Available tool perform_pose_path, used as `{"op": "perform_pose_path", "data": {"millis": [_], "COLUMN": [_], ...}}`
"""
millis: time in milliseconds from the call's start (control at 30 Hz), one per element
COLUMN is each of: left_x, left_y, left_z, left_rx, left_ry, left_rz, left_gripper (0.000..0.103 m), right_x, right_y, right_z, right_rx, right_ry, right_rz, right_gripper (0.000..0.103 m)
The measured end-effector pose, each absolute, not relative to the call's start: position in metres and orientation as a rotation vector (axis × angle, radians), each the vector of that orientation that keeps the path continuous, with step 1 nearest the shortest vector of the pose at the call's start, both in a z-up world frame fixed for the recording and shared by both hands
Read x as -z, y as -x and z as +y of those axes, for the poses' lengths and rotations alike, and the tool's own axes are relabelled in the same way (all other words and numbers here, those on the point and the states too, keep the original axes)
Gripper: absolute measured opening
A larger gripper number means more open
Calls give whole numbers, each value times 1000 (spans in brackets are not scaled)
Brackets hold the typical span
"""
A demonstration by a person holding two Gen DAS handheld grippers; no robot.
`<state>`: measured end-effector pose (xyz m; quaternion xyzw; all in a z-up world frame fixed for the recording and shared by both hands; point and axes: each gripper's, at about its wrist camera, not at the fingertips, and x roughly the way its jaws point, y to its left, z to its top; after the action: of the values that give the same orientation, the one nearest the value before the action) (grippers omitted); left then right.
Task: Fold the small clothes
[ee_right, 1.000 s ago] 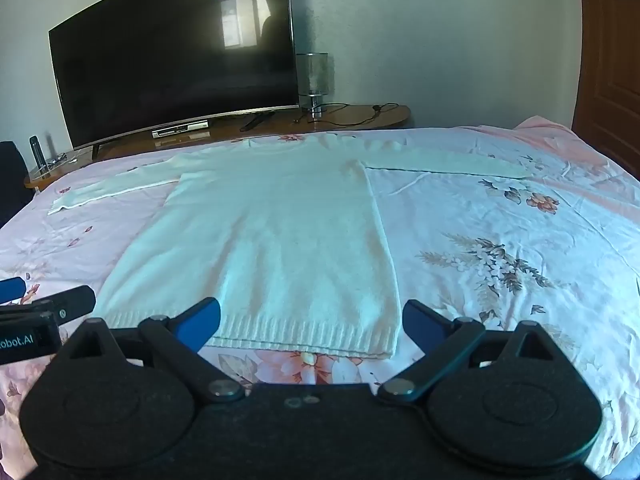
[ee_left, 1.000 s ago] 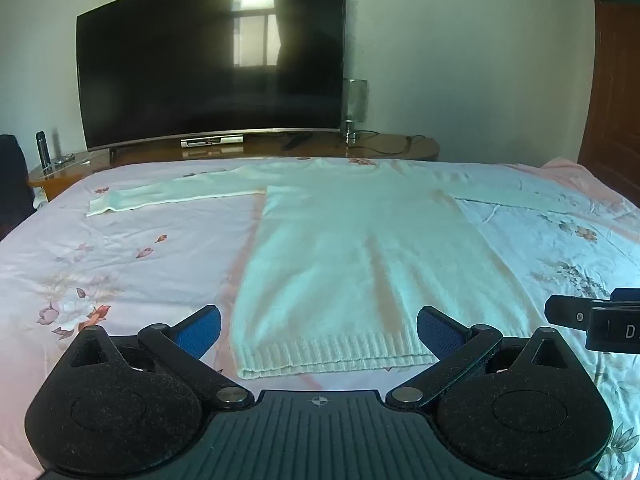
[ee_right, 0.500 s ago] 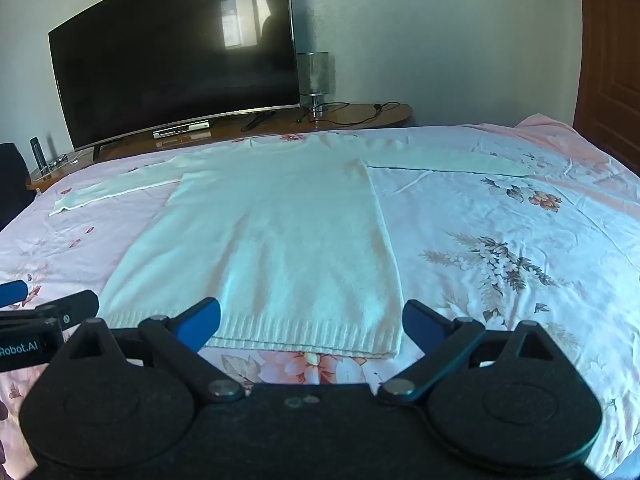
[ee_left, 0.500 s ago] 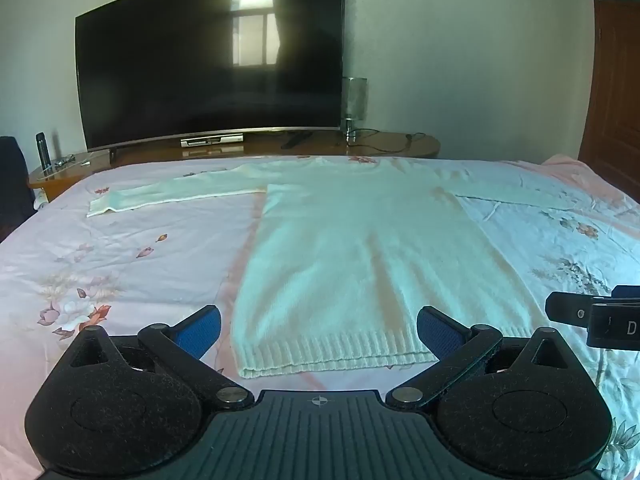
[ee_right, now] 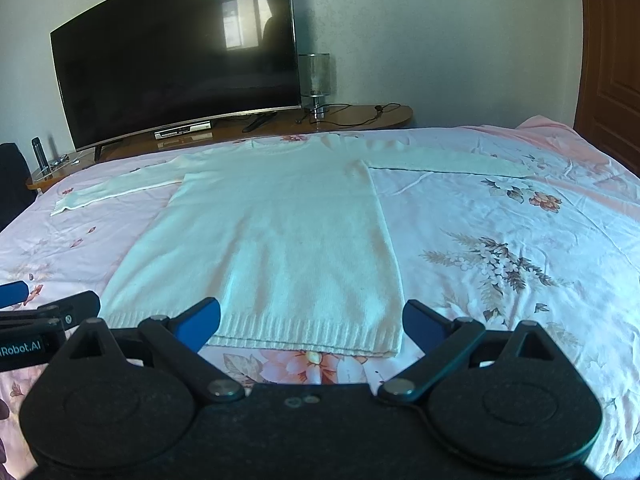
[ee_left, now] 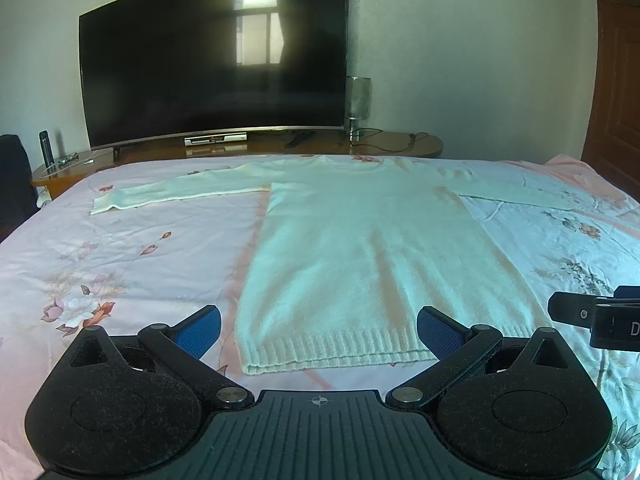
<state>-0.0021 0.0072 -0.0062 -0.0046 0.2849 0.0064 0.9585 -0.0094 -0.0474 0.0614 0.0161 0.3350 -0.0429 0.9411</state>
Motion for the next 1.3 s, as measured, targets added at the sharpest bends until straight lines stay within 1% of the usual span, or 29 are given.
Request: {"op": "perform_pose_path", "data": {"millis": [1300], "left_x": [7], "left_y": [2], "left_z": [5], "left_rx": [-17], "left_ry": [-3], "left_rz": [580], "left_gripper": [103], "right_x": [-60], "right_y": [8], "right_z": [-48], "right_rx": [81], "right_ry": [-34], "right_rz": [686], "right_gripper": [98]}}
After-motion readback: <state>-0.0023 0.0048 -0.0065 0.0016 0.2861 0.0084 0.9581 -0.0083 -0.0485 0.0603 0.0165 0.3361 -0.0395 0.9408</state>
